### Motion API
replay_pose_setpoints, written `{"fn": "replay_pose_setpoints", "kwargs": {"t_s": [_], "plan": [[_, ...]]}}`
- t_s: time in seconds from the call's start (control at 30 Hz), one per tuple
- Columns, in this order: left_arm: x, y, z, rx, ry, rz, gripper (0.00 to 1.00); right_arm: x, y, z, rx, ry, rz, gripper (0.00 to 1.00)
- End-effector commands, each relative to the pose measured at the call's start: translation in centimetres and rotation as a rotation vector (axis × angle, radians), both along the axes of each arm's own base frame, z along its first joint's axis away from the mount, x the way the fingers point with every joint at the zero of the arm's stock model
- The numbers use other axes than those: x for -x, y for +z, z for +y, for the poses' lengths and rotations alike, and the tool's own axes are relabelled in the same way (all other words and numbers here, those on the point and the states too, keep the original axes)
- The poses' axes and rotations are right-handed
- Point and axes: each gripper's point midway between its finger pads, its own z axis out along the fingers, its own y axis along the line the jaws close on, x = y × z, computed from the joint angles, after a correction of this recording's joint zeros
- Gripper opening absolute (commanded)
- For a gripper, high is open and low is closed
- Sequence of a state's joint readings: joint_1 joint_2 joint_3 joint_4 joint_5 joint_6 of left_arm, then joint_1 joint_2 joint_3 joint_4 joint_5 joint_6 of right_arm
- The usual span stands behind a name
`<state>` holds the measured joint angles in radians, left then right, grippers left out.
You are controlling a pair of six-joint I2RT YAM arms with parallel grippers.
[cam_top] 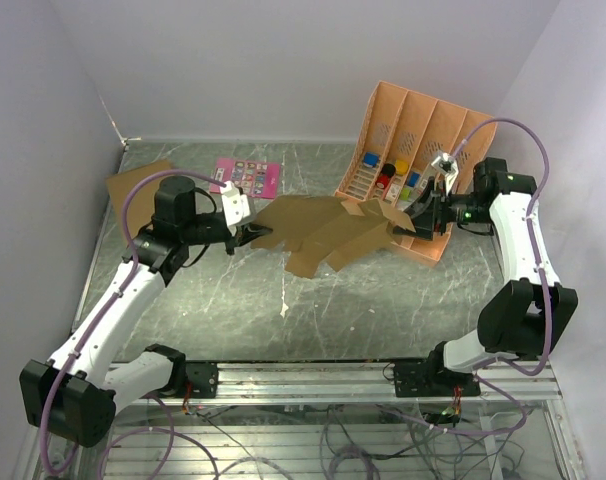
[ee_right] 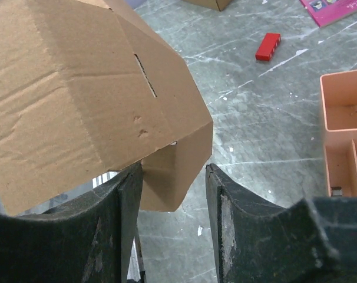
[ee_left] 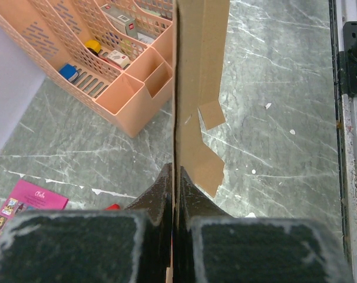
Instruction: Fold the paper box
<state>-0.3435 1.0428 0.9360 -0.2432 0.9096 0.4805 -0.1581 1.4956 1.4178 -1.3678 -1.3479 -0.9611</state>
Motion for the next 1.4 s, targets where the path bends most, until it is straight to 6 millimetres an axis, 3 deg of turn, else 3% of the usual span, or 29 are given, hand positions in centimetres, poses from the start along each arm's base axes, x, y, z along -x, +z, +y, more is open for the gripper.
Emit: {"fn": "replay_pose_setpoints", "kwargs": {"t_s": [0.0, 0.43, 0.7, 1.07, 1.1, 1.13, 1.2, 1.27, 1.37], "plan": [[0.2, 2.4, -0.3, 0.039, -0.05, -0.081, 0.07, 0.4, 0.2, 0.4, -0.033, 0.013, 0.006, 0.46], [0.7, 3.1, -0.8, 0.079, -0.09, -0.076, 0.07, 0.3, -0.8, 1.2, -0.053, 0.049, 0.015, 0.38], [0.4, 3.2, -1.0, 0.078, -0.092, -0.072, 0.07, 0.3, -0.4, 1.4, -0.072, 0.052, 0.003, 0.0], [0.1, 2.6, -1.1, 0.088, -0.07, 0.015, 0.07, 0.3, -0.2, 1.5, -0.077, 0.056, -0.002, 0.0], [0.0, 2.4, -1.0, 0.095, -0.052, 0.041, 0.07, 0.2, -0.3, 1.4, -0.077, 0.055, -0.002, 0.13], [-0.2, 2.3, -1.0, 0.108, -0.029, 0.074, 0.07, 0.1, -0.3, 1.4, -0.081, 0.054, -0.005, 0.35], [-0.8, 2.1, -0.8, 0.148, 0.034, 0.142, 0.07, 0.1, -0.1, 1.3, -0.09, 0.052, -0.026, 0.57], [-1.0, 2.1, -0.7, 0.189, 0.072, 0.2, 0.07, -0.1, -0.1, 0.9, -0.088, 0.04, -0.051, 0.67], [-0.5, 2.5, -0.8, 0.257, 0.084, 0.241, 0.07, -0.3, -0.2, 0.5, -0.091, 0.031, -0.093, 0.71]]}}
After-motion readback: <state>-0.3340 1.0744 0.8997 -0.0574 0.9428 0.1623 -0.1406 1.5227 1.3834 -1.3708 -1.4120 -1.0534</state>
